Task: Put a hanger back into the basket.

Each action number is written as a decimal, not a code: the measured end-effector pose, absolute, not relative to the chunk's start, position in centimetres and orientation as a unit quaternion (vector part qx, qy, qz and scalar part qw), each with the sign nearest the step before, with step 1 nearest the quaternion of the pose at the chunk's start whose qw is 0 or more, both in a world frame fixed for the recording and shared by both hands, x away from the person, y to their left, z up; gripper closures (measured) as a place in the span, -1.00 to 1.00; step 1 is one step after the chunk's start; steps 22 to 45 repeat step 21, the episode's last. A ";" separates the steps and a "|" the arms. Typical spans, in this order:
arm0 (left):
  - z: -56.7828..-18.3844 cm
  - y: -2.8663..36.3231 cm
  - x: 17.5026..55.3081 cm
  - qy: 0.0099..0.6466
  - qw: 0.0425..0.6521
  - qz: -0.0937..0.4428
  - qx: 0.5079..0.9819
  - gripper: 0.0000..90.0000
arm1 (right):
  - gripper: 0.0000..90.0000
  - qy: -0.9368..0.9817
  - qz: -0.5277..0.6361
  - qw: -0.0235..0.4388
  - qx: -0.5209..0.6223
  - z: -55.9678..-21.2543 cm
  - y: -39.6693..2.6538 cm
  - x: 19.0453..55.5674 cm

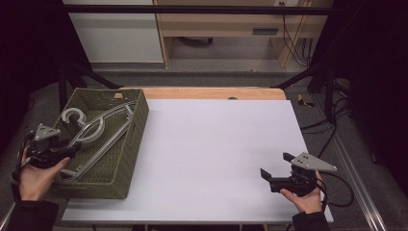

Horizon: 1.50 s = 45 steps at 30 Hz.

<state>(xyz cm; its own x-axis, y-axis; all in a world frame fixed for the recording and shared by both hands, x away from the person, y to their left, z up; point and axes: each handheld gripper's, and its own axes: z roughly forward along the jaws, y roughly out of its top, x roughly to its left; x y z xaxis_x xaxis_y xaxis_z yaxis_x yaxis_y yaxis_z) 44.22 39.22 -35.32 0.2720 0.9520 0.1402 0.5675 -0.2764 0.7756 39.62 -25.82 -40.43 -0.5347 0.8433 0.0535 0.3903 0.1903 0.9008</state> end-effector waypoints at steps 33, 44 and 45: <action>-36.6 27.2 40.0 0.361 0.502 0.228 0.752 -0.59 | -0.97 0.725 0.492 0.240 0.419 -40.2 -26.1 39.4; -36.6 27.2 40.0 0.361 0.502 0.228 0.752 -0.59 | -0.97 0.725 0.492 0.240 0.419 -40.2 -26.1 39.4; -36.6 27.2 40.0 0.361 0.502 0.228 0.752 -0.59 | -0.97 0.725 0.492 0.240 0.419 -40.2 -26.1 39.4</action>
